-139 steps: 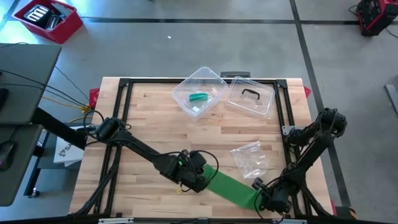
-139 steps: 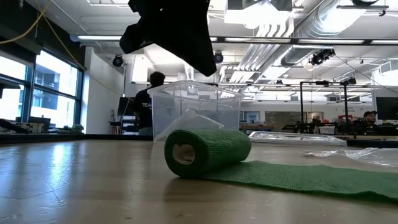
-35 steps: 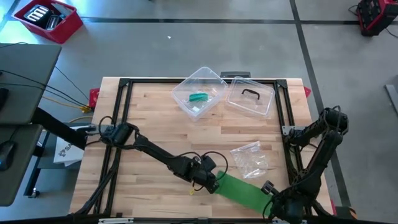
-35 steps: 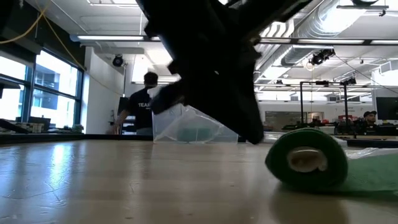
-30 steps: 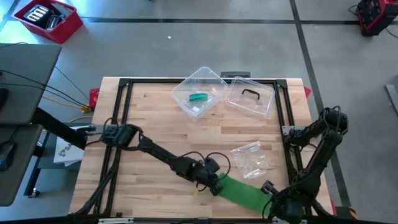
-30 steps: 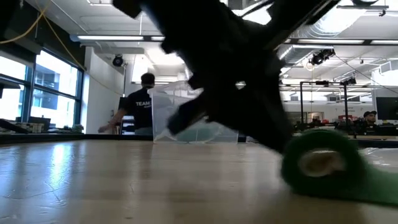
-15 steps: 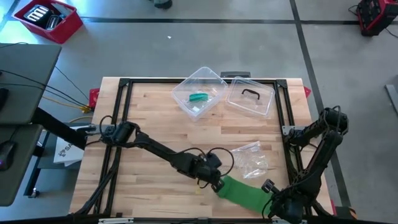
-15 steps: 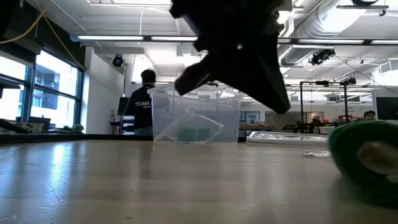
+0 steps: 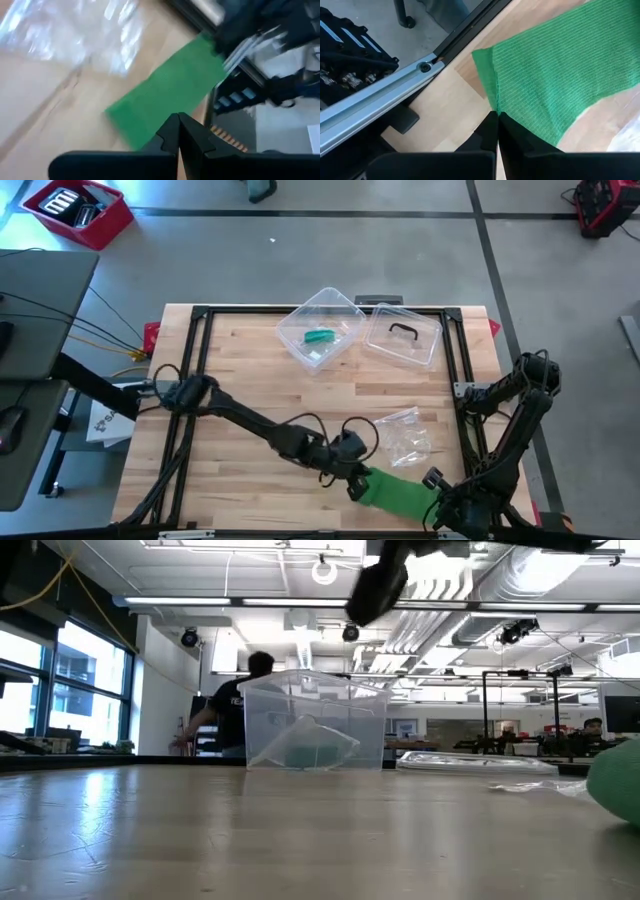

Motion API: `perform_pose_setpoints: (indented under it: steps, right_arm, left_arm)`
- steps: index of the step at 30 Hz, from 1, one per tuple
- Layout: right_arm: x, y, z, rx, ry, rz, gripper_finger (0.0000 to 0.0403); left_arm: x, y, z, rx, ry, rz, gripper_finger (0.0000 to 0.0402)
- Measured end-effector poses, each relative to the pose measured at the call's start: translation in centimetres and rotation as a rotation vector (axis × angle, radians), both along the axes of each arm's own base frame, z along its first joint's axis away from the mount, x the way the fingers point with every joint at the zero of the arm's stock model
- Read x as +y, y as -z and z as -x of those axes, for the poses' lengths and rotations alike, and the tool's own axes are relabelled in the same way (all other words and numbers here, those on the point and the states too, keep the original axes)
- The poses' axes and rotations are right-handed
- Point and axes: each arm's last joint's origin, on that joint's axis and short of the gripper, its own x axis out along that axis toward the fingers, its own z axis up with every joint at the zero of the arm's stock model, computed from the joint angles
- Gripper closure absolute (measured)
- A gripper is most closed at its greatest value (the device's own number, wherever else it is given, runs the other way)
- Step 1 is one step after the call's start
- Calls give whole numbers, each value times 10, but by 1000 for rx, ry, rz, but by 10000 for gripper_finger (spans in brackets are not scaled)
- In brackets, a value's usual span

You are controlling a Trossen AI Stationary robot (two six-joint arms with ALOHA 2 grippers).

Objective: Roll bandage
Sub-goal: Roll the green bandage

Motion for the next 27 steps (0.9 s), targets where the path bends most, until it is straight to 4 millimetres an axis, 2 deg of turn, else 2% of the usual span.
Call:
perform_pose_setpoints:
  steps: [1, 3, 5, 6, 9, 12, 15, 17, 20, 22, 24, 27]
  right_arm:
    - [0, 0, 0, -1, 0, -1, 403]
    - [0, 0, 0, -2, 0, -2, 403]
    - [0, 0, 0, -2, -1, -1, 403]
    - [0, 0, 0, -3, 1, -1, 403]
    - [0, -1, 1, -15, 1, 4, 403]
    - [0, -1, 2, -20, 3, 7, 403]
    - [1, 0, 3, -16, 17, 6, 403]
    - [1, 0, 3, -16, 13, 7, 403]
    - [0, 0, 3, -23, 15, 16, 403]
    - [0, 0, 3, -30, 16, 24, 403]
    - [-1, 0, 3, -32, 18, 31, 403]
    - [-1, 0, 3, -33, 19, 36, 403]
  left_arm:
    - [1, 5, 3, 56, -5, 18, 402]
    - [1, 32, 8, 199, -14, 19, 402]
    - [-2, 56, 8, 245, -32, 33, 402]
    - [-4, 60, 5, 218, -34, 61, 402]
    - [-8, 58, -18, -8, 11, 195, 402]
    - [-3, 52, -29, -152, 28, 204, 402]
    - [3, 28, -27, -125, 34, 149, 402]
    - [6, 25, -17, 16, 29, 126, 402]
    - [1, 46, -1, 247, 28, 92, 402]
    - [-5, 60, 2, 301, 25, 96, 402]
    - [-9, 65, -2, 275, 30, 138, 402]
    - [-13, 67, -19, 101, 51, 221, 402]
